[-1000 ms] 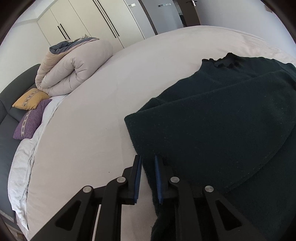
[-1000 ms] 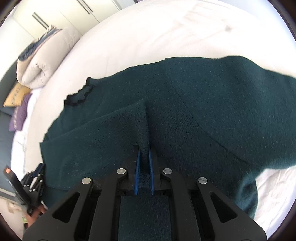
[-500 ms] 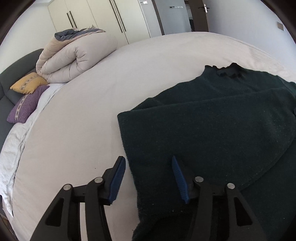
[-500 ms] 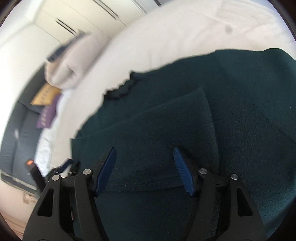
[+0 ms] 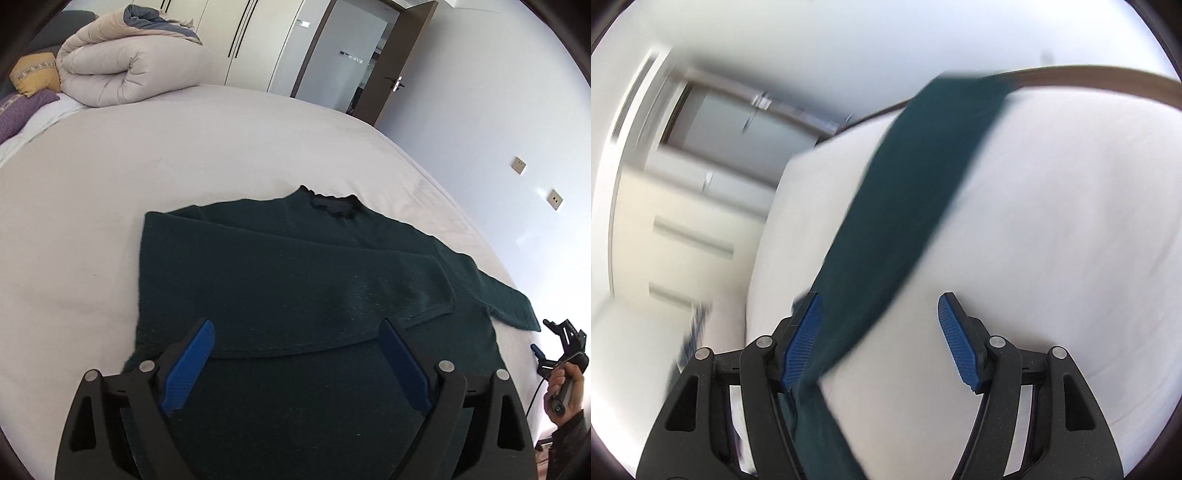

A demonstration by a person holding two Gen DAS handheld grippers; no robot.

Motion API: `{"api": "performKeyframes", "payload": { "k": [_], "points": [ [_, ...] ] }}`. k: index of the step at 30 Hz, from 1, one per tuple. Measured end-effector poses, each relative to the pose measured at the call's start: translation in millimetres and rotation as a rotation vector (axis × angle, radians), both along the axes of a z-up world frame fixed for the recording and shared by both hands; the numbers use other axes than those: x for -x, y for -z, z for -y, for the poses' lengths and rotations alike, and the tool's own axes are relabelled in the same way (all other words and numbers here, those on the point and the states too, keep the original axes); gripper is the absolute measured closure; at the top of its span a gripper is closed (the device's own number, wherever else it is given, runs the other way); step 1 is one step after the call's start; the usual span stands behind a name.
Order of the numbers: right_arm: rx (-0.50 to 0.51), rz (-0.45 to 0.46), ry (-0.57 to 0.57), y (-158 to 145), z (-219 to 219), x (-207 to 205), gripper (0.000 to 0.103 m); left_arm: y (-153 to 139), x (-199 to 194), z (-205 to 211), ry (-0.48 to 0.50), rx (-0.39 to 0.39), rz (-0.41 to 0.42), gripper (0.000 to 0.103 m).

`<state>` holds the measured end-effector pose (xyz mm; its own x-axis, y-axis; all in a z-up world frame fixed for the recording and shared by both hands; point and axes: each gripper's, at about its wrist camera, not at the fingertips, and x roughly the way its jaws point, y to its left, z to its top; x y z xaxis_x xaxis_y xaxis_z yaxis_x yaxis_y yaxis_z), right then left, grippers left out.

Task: Fold small clothes
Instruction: 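Grasp the other sleeve with the right tool and lift it, then fold the held sleeve across the sweater body with the right tool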

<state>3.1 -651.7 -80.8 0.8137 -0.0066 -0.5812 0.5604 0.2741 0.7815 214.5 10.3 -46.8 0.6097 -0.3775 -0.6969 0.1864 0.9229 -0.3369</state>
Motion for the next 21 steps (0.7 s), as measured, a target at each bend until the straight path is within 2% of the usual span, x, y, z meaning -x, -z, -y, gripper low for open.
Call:
{"api": "performKeyframes", "payload": {
  "k": [4,9,14,15,17,20,21],
  "points": [
    [-0.048,0.045,0.102,2,44,18,0.041,9,0,8,-0.028,0.060,-0.067,0.011],
    [-0.090,0.059,0.132,8,78,-6,0.041,15,-1,14,-0.035,0.081,-0.110,0.011],
    [-0.079,0.078,0.158,11,87,-29,0.042,21,-5,22,-0.019,0.112,-0.136,0.011],
    [-0.072,0.081,0.158,12,87,-32,0.045,22,-6,22,-0.019,0.123,-0.142,0.011],
    [-0.052,0.065,0.138,12,87,-40,0.069,25,-9,23,-0.017,0.136,-0.151,0.011],
    [-0.025,0.020,0.114,12,77,-50,0.085,28,-13,20,-0.018,0.165,-0.163,0.011],
    [0.001,0.009,0.101,8,71,-55,0.087,28,-13,17,-0.021,0.175,-0.166,0.011]
  ]
}}
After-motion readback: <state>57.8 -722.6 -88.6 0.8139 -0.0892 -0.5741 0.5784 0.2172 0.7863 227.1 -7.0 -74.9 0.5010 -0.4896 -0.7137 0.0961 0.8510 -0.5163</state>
